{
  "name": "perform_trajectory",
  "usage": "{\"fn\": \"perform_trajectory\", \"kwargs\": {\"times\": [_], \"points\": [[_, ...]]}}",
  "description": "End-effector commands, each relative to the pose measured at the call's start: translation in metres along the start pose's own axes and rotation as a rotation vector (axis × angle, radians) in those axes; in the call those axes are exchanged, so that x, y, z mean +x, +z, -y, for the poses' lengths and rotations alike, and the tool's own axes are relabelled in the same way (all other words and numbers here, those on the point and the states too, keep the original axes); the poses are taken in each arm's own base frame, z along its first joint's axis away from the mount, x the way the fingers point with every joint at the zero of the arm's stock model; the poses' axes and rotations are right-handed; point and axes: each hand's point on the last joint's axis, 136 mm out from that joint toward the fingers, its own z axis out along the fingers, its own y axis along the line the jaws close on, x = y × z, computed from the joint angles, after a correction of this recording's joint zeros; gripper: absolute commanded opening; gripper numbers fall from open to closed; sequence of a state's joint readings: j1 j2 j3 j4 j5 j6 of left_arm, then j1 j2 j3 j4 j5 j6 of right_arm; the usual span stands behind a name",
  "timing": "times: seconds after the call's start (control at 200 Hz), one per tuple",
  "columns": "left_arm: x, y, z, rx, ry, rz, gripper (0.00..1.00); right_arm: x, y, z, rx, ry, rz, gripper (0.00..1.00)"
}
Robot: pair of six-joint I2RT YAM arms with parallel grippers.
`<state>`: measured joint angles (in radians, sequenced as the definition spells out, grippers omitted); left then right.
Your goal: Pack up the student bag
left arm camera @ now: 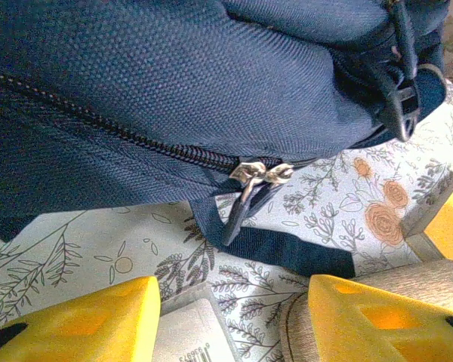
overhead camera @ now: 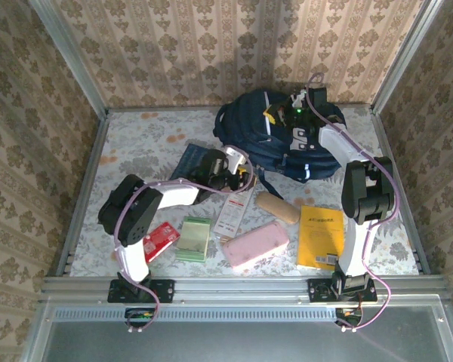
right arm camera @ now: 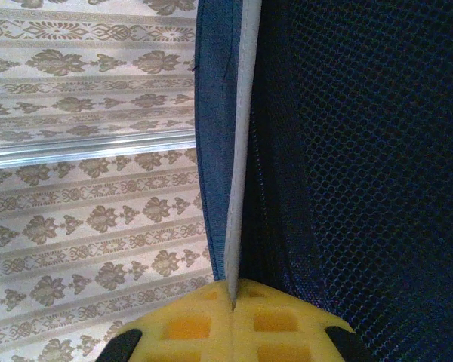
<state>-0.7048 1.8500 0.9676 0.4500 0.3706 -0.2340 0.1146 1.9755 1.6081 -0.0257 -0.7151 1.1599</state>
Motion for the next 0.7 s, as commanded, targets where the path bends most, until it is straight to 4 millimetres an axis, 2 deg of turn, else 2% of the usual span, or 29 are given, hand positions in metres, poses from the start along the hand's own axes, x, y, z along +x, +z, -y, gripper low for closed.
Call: {"fn": "perform_trajectory", "kwargs": {"times": [0.0,0.365,0.695], "points": [[-0.005,0.007,0.006,0.053,0.072,0.022,0.54,0.004,-0.028,-0.064,-0.155,-0.100,0.015,0.00],[-0.003,0.021,0.001,0.057,0.081,0.018,0.53,0.006,-0.025,-0.063,-0.165,-0.093,0.007,0.00],[-0.007,0.034,0.005,0.078,0.101,0.020,0.50,0.008,-0.018,-0.058,-0.173,-0.079,-0.004,0.00]]}}
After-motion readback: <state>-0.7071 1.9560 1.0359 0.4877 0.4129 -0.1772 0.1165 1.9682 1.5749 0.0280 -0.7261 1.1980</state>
